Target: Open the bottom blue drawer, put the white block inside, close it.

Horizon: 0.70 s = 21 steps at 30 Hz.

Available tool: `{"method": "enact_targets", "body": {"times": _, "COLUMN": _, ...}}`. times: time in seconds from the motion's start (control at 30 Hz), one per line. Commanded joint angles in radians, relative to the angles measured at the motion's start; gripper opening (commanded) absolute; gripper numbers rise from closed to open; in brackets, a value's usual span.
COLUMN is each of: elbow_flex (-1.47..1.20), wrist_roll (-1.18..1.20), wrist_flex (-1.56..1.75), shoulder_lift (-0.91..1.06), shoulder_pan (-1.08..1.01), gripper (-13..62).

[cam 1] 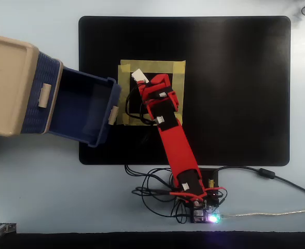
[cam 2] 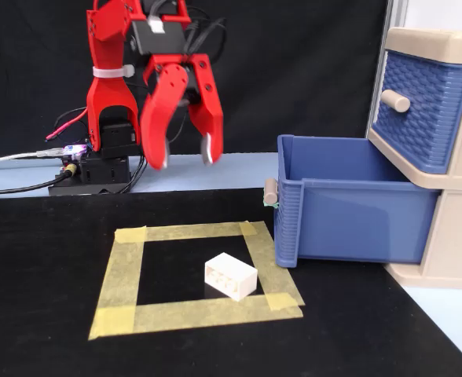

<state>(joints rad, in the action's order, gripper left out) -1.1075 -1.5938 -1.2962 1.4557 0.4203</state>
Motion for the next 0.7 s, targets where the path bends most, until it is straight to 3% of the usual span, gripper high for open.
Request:
{"method": "enact_targets", "body": {"times": 0.0, "elbow_flex": 0.103, "wrist_roll": 0.031, "wrist_flex": -0.06, "shoulder_lift": -0.061, "shoulder_pan": 0.014, "gripper": 33.3}}
{"method": "enact_targets", "body": {"times": 0.3, "elbow_flex": 0.336, "wrist_roll": 0.104, "wrist_flex": -0.181, "shoulder_lift": -0.407, "shoulder_pan": 0.098, "gripper": 33.4}}
{"method": "enact_targets", "body": {"times": 0.67, "elbow_flex": 0.357, "wrist_roll": 0.101, "wrist_flex": -0.149, "shoulder_lift": -0.557, "shoulder_pan": 0.129, "gripper": 33.7}}
